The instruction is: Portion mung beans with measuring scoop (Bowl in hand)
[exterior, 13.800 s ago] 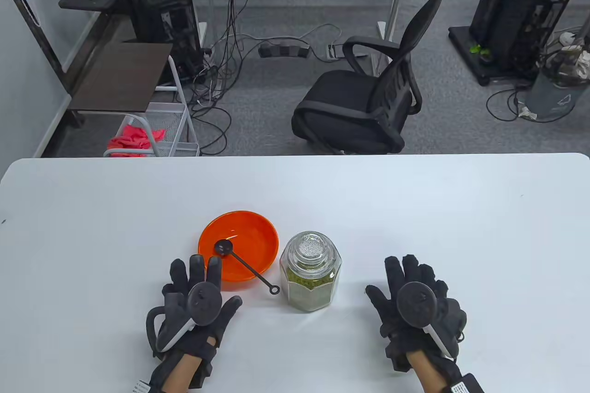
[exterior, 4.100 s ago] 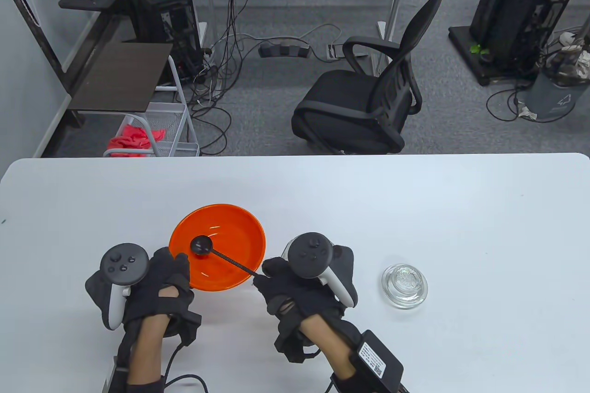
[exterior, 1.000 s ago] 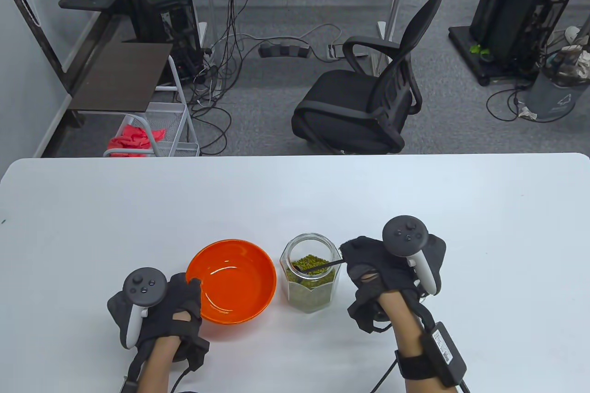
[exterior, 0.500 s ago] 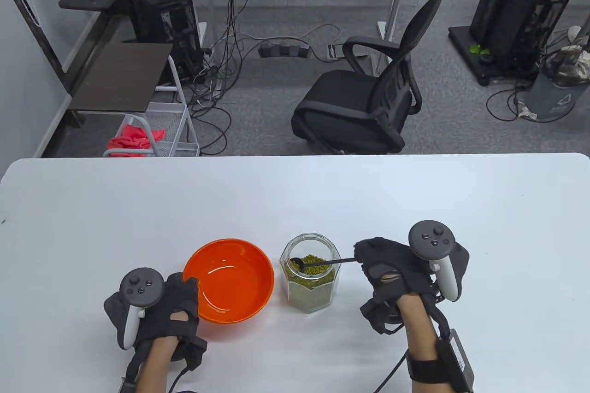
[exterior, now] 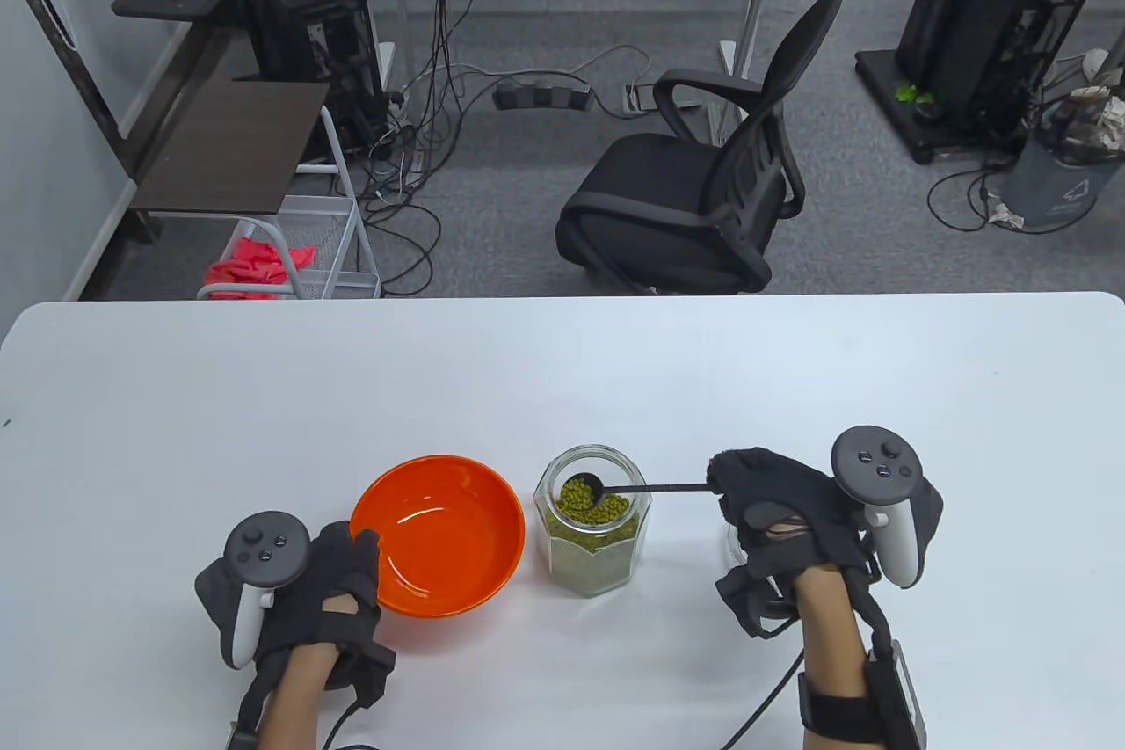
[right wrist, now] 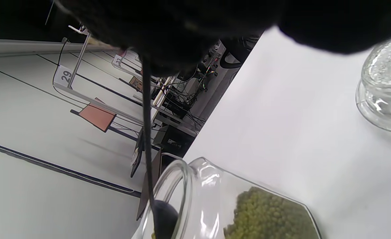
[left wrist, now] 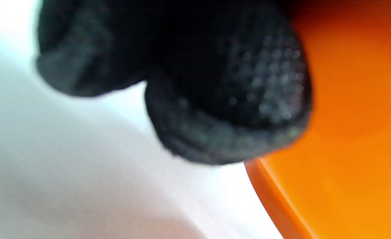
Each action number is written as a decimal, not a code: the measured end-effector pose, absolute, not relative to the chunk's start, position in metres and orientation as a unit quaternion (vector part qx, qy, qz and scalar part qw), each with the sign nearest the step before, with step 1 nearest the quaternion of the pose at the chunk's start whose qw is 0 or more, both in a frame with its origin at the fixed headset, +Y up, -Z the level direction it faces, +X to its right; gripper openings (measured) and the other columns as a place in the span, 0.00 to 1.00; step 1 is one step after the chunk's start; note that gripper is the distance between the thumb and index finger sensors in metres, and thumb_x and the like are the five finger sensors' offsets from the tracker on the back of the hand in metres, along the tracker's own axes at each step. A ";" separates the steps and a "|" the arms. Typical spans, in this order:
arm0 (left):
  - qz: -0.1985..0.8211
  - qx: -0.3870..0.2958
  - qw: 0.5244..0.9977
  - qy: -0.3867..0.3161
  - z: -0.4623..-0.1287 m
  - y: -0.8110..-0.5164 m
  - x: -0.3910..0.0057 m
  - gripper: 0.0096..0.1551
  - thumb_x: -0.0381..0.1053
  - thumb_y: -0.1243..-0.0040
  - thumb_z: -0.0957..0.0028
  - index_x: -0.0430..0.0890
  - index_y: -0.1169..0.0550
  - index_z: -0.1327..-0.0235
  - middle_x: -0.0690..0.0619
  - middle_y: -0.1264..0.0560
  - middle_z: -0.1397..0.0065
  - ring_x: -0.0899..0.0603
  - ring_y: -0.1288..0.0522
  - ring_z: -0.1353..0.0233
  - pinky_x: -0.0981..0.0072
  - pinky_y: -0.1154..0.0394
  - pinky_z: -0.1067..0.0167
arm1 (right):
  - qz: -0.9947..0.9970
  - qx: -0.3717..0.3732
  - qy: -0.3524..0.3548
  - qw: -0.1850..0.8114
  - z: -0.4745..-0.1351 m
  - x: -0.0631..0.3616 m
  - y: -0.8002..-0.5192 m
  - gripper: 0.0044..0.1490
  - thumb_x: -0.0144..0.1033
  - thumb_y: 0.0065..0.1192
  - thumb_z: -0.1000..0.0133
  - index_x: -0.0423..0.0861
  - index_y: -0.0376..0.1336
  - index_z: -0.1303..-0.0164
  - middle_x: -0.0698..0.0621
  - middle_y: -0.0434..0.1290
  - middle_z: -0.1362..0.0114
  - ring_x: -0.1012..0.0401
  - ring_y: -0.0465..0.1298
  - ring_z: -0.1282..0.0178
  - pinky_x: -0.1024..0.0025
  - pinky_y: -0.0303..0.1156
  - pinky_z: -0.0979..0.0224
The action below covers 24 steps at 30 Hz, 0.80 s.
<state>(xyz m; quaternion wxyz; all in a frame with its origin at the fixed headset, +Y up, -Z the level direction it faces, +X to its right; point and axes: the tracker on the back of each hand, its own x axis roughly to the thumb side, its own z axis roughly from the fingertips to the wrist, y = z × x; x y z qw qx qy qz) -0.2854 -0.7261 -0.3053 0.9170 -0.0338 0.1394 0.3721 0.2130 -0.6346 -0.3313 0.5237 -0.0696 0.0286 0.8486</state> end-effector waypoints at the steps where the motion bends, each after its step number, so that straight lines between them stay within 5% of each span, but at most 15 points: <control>1: 0.373 -0.034 0.917 0.139 -0.305 -0.726 -0.285 0.29 0.61 0.43 0.44 0.41 0.22 0.41 0.59 0.14 0.67 0.60 0.11 0.81 0.76 0.13 0.81 | 0.846 -0.069 0.028 0.528 -0.331 0.214 -0.634 0.23 0.42 0.64 0.47 0.39 0.75 0.52 0.50 0.81 0.67 0.67 0.77 0.83 0.57 0.80 0.68; 24: 0.372 -0.033 0.918 0.131 -0.305 -0.725 -0.283 0.29 0.60 0.43 0.44 0.41 0.22 0.41 0.59 0.14 0.68 0.60 0.11 0.81 0.76 0.13 0.81 | 0.817 0.034 0.073 0.571 -0.327 0.151 -0.634 0.25 0.35 0.62 0.47 0.38 0.71 0.43 0.43 0.79 0.56 0.62 0.80 0.74 0.50 0.78 0.58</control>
